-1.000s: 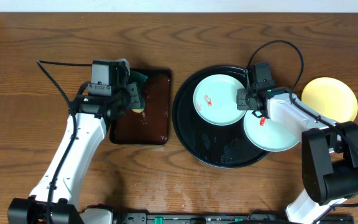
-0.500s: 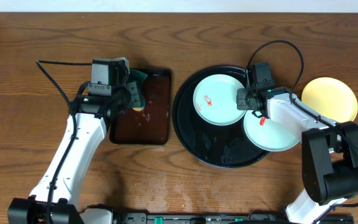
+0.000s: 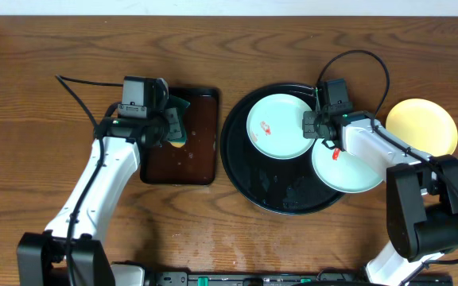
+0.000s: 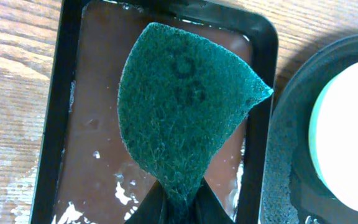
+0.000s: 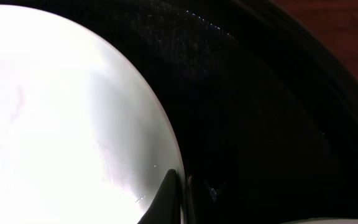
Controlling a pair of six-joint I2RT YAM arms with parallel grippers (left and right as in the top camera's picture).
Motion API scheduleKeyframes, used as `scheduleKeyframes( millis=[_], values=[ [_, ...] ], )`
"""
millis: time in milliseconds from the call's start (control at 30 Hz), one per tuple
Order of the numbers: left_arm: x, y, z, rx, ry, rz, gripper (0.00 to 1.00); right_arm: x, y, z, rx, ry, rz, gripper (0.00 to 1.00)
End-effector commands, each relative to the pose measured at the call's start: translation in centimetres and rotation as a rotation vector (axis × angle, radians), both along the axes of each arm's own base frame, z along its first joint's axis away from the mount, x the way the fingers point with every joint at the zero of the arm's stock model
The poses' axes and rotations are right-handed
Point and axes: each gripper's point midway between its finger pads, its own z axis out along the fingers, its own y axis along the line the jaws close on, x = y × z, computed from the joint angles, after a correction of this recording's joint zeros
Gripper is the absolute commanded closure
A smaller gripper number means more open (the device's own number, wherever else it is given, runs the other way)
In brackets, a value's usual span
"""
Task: Clean dirty plates on tray and stack at the side
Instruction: 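Raise sponge with left gripper above sponge tray toward plates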
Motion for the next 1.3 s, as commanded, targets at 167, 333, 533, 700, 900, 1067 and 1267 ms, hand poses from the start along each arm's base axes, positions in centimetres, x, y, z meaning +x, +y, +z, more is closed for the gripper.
scheduleKeyframes(
  millis=[167,333,533,700,900,1067,1267],
  values=[
    [0.3,1.9,1.3,0.088,0.011,0.062,0.93,-0.1,-0.8,-0.5,-0.014,0.01,-0.019,0.99],
    [0.8,1.9,3.5,0.092,-0.002,0.066,0.93,-0.1,-0.8,-0.5,-0.014,0.01,-0.019,0.99],
    [0.7,2.0,4.6,0.112,0.087,0.065,0.93,-0.1,-0.8,-0.5,-0.014,0.01,-0.019,0.99],
    [0.8,1.7,2.6,0.128,0.189,0.051,0.93,-0.1,-0.8,-0.5,-0.014,0.01,-0.019,0.99],
    [0.6,1.1,-0.5,0.145,0.277,0.026,0.93,-0.1,-0.8,-0.5,-0.014,0.011,-0.019,0.99],
    [0.7,1.1,-1.3,0.149,0.298,0.025,0.93,-0.1,-0.8,-0.5,-0.014,0.011,-0.019,0.99],
    [2.4,0.8,-0.9,0.136,0.225,0.028,0.93,-0.1,-0.8,-0.5,-0.014,0.01,-0.019,0.99]
  ],
)
